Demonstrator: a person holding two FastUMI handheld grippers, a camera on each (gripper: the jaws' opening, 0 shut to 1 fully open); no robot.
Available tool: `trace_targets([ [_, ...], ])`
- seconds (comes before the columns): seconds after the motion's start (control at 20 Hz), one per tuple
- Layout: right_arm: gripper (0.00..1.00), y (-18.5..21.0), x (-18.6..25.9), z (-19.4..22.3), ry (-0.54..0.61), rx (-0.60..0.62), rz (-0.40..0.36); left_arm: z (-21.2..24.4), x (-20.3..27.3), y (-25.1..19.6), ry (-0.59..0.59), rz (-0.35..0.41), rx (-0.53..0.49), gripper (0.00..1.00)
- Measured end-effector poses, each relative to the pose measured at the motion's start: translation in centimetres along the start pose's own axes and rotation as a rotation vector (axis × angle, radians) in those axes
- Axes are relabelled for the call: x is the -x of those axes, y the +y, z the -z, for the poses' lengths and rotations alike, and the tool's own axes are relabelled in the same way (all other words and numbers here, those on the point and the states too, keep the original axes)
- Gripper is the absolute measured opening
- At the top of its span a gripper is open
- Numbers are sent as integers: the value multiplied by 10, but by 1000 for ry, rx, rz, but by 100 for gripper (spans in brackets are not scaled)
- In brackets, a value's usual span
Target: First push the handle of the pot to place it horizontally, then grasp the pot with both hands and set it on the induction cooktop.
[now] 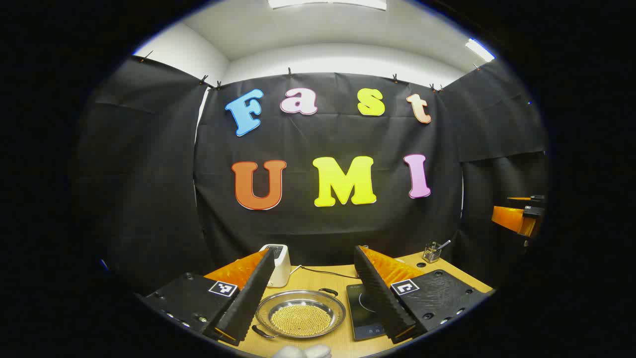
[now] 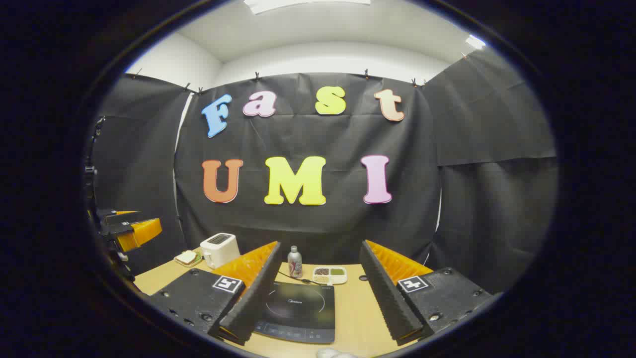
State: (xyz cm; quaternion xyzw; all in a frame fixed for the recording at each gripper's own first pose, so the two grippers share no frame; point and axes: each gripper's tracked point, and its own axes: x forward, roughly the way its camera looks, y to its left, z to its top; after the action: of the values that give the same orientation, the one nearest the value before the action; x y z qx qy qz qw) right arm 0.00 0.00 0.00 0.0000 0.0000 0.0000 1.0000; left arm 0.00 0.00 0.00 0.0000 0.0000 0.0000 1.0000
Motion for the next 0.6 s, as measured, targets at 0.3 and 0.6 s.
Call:
trace_targets([
  [0.3, 96, -3, -2, 10, 24, -1, 7, 5, -1, 2, 8, -1, -3, 96],
  [0.6, 96, -2, -4, 15, 32, 12, 9, 9, -5, 5, 9, -4, 4, 96],
])
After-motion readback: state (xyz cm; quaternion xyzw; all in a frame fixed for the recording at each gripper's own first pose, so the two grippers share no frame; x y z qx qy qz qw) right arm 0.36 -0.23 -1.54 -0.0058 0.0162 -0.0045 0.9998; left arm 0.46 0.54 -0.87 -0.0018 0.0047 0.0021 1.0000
